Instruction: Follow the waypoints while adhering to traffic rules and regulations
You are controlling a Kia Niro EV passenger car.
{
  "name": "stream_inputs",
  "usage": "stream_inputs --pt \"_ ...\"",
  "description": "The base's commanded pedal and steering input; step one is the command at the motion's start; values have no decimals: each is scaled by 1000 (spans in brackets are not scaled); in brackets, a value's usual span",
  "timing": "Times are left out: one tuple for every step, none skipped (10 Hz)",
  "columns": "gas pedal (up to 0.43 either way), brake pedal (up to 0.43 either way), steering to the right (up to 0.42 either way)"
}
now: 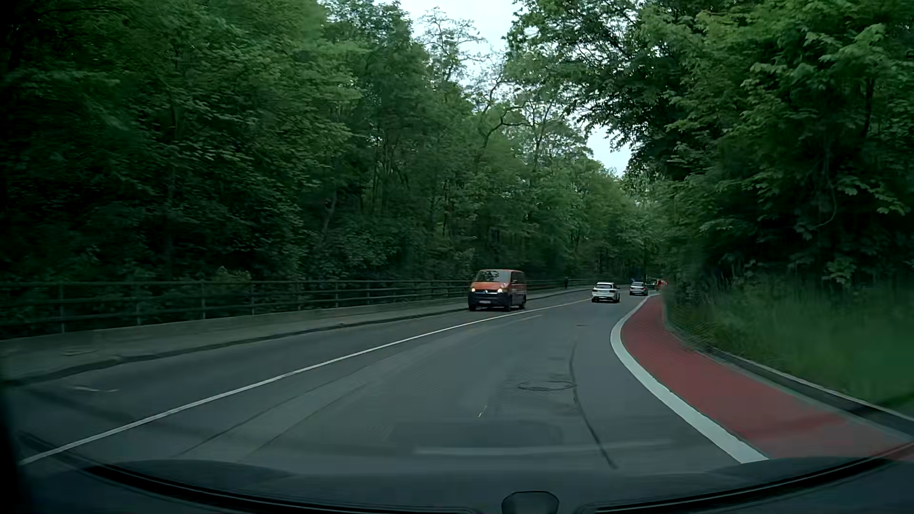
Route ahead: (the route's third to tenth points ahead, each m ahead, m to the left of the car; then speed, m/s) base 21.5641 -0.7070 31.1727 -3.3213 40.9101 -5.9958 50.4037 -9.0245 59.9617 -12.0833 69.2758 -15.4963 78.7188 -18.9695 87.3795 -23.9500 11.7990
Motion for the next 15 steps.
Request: stream_inputs --pt "0 0 54" --pt "0 0 54" --pt "0 0 54" --pt "0 0 54" --pt "0 0 54" --pt "0 0 54" --pt "0 0 54" --pt "0 0 54" --pt "0 0 54" --pt "0 0 53" --pt "0 0 51" --pt "0 0 49" --pt "0 0 45" --pt "0 0 40" --pt "0 0 37"
